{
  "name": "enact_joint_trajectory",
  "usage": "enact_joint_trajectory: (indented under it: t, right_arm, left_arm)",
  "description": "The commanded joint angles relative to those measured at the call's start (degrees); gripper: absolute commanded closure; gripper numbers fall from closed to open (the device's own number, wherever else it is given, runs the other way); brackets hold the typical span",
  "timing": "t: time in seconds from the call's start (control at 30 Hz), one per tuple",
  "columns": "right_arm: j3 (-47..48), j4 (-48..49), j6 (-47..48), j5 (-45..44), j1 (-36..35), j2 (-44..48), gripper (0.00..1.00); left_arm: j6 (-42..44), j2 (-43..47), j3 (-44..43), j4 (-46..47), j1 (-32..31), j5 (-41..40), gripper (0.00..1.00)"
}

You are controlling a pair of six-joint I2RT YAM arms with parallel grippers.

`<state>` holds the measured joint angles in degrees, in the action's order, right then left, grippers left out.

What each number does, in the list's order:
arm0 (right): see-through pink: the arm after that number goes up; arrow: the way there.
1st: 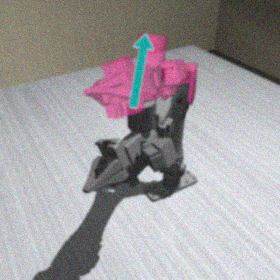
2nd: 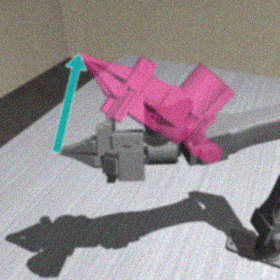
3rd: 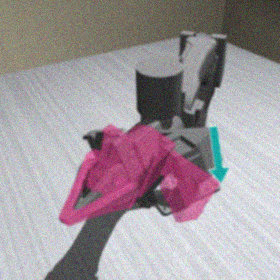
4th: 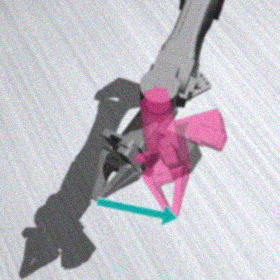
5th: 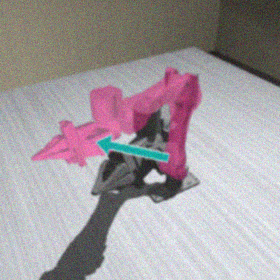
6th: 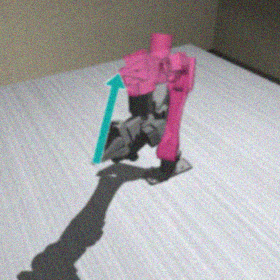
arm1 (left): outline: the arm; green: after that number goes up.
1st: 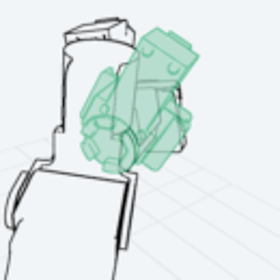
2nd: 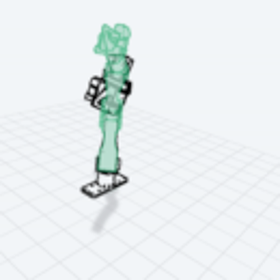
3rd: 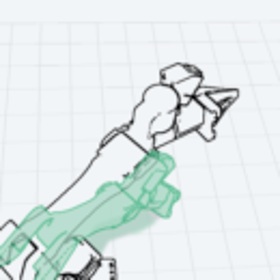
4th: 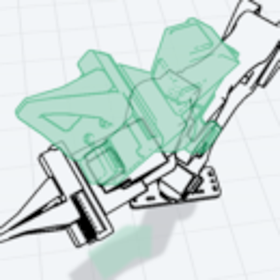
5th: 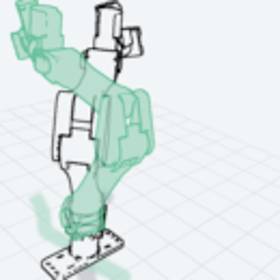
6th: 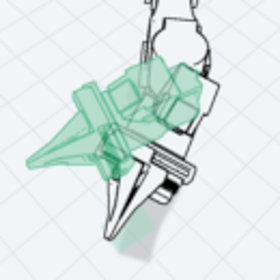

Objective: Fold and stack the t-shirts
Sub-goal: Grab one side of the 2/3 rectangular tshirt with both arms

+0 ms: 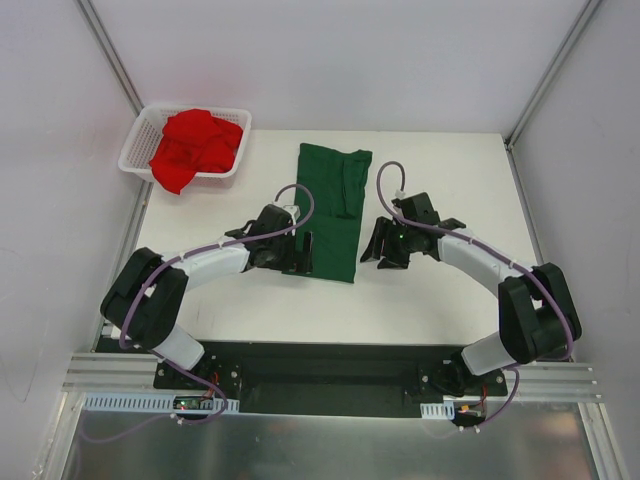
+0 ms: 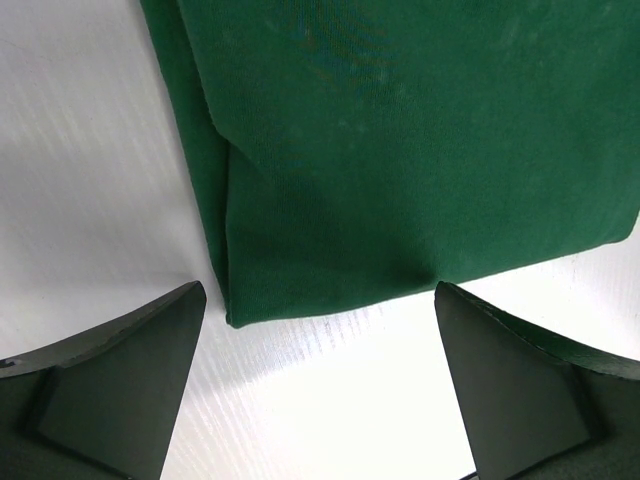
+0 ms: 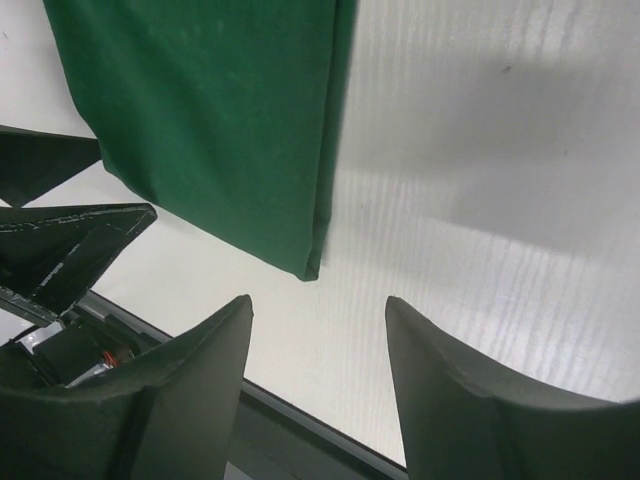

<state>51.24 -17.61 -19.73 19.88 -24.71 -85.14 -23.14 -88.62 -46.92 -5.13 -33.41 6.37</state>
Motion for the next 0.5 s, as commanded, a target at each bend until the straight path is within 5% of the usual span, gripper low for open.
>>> enact_joint_trajectory:
  t: [0.0,0.47]
  right_arm:
    - [3.9,-5.0,1.4,-4.2,-0.4,2.1,0.40]
    - [6.1,-9.8,1.1,-9.9,-1.0,3.1,0.32]
  left_arm:
    - [0.5,3.2,1.1,0.7,-0.3,-0.1,0.01]
    - [2.4,3.6,2.6,0.9,-0.3,0.6,0.01]
